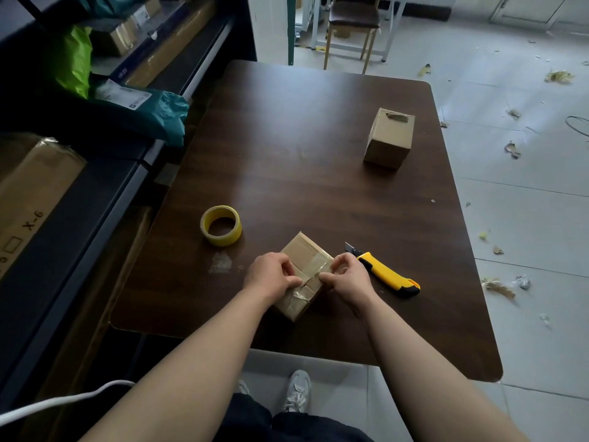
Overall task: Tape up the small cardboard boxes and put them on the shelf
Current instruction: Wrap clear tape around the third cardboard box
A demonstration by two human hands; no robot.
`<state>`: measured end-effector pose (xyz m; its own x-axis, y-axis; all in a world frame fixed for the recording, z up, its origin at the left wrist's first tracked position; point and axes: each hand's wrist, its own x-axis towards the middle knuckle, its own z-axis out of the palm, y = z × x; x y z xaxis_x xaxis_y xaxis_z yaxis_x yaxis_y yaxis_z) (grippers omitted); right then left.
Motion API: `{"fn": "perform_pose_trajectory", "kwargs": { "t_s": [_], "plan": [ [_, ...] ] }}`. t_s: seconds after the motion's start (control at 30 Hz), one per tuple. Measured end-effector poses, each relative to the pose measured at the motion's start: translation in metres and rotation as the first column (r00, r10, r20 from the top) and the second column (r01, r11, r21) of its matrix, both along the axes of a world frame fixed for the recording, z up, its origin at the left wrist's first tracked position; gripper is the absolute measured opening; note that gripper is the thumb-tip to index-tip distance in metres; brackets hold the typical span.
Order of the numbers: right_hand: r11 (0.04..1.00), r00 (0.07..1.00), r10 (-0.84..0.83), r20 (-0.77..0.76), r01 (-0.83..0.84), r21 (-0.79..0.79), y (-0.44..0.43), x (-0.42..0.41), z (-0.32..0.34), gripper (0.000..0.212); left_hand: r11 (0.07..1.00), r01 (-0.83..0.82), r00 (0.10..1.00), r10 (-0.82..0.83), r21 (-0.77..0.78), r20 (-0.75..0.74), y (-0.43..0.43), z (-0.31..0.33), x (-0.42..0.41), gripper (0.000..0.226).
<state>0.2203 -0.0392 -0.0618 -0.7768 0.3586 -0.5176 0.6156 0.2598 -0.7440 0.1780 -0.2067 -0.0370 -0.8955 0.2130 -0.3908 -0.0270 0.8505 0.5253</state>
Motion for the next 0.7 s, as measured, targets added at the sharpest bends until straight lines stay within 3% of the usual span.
{"fn": "perform_pose_trajectory", "kwargs": {
  "t_s": [0.23,0.43,0.57,0.7],
  "plan": [
    [0.989,0.999,-0.044,-0.011,0.043,-0.139,0.002,0.001,-0.008,0.028,1.0,-0.007,0.998,0.007,0.007,-0.059,0.0,-0.002,0.006,0.024],
    [0.983,0.998,-0.066,-0.023,0.061,-0.171,0.0,0.003,-0.014,0.023,0.985,0.139,0.99,-0.137,0.105,-0.025,-0.014,-0.004,0.012,0.011],
    [0.988,0.998,-0.055,-0.044,0.048,-0.146,0.0,0.004,-0.017,0.024,0.962,0.249,0.955,-0.263,-0.113,-0.135,-0.014,-0.006,0.015,0.019],
    [0.996,0.997,-0.004,-0.081,-0.003,-0.088,0.0,0.004,-0.017,0.02,0.989,0.131,0.99,-0.135,0.074,0.047,-0.018,-0.004,0.016,0.017]
  ]
}}
